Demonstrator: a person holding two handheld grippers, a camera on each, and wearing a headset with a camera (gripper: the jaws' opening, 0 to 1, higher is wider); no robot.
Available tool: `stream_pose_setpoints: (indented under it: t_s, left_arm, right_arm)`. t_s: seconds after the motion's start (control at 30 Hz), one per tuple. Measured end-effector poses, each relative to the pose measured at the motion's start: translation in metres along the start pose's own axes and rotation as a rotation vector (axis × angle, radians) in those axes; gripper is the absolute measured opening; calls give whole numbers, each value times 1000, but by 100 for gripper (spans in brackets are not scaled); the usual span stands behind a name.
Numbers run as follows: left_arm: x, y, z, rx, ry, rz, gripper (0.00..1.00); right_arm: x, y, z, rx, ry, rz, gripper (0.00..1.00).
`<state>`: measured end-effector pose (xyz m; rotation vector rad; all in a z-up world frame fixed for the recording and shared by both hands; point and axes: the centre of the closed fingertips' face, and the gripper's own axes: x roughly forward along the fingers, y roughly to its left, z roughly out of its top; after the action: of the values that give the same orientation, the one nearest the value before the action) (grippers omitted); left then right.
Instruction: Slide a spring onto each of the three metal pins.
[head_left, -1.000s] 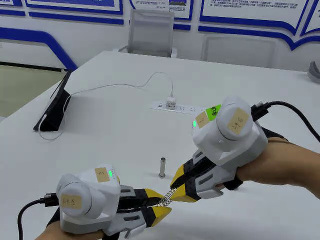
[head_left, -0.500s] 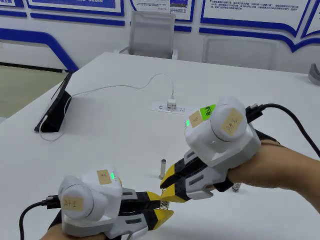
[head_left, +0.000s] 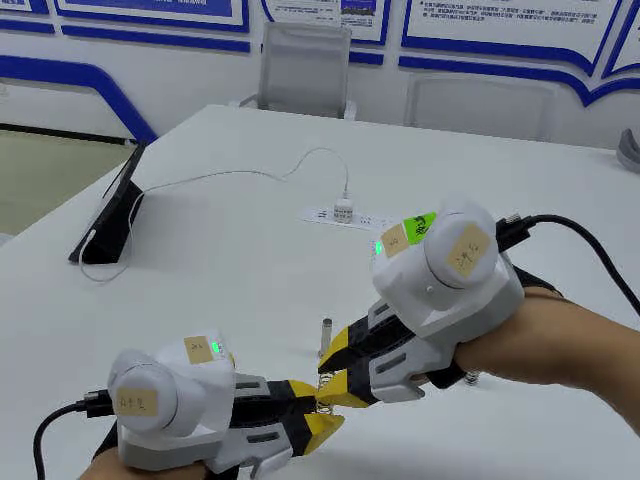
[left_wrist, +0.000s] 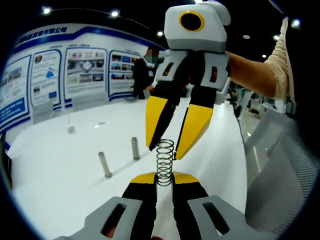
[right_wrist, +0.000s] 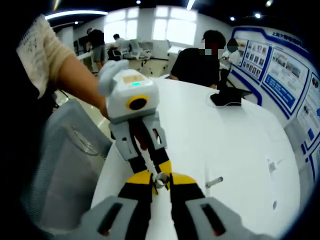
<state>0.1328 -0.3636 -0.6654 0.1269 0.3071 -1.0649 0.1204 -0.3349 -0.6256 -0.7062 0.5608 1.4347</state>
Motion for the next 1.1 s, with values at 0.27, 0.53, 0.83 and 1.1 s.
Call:
stream_pose_setpoints:
  t_s: [0.27,0.53,0.83,1.1]
  left_arm:
    - [1,0,2,-5,-7,2,10]
    - [2,2,1,4,-5,10,11]
    - [2,5,2,6,-4,29,18]
    - [0,10,0,-12,2,45,28]
  right_arm:
    - [0,-2,-2,14,-8,-12,13]
    - [2,-4,-1,53,-30,-8,12]
    - [1,-8,-1,76,-40,-20,12]
    - [-2,-14,0,85,-39,-40,12]
